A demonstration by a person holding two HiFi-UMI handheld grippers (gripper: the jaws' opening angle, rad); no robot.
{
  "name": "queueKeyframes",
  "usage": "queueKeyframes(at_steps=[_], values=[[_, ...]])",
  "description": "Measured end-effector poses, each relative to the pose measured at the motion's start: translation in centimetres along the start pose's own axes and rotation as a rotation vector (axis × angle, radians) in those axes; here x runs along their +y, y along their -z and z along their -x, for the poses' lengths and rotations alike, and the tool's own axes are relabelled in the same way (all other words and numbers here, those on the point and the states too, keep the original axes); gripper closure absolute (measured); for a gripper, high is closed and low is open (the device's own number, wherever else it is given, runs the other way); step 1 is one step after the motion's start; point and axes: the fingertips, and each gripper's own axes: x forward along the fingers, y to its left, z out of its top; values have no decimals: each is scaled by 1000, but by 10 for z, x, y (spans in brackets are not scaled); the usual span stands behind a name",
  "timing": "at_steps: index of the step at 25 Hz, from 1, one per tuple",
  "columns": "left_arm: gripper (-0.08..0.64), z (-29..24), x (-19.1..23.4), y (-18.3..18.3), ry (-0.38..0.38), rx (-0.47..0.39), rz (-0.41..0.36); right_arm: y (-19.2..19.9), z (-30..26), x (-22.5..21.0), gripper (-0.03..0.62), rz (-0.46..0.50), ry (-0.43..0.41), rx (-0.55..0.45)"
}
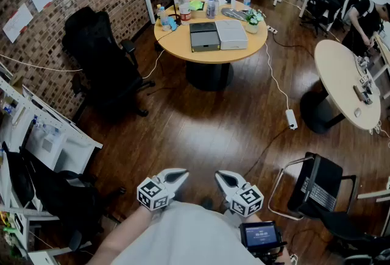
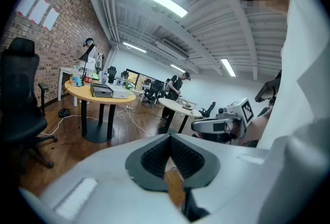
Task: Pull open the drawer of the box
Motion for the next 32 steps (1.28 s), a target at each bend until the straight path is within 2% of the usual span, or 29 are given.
queueKeyframes(at_steps=[3,8,15,19,24,32], values=[[554,-2,4,2,8,13,22,3,-3,-10,586,-23,15,17],[554,-23,43,-3,29,22,52,-8,-32,-40,586,-9,52,46],[554,-64,109,-49,118,3,42,-49,-83,-80,586,46,114,94],[554,-71,149,-70,156,-5,50,-70,-118,-99,586,109,137,143],[554,-69,204,-85,159,-4,57,-94,-162,-119,586,196,137,200],[554,-73,259,-105,130,-13,84,-121,-201,-152,586,159,161,206]])
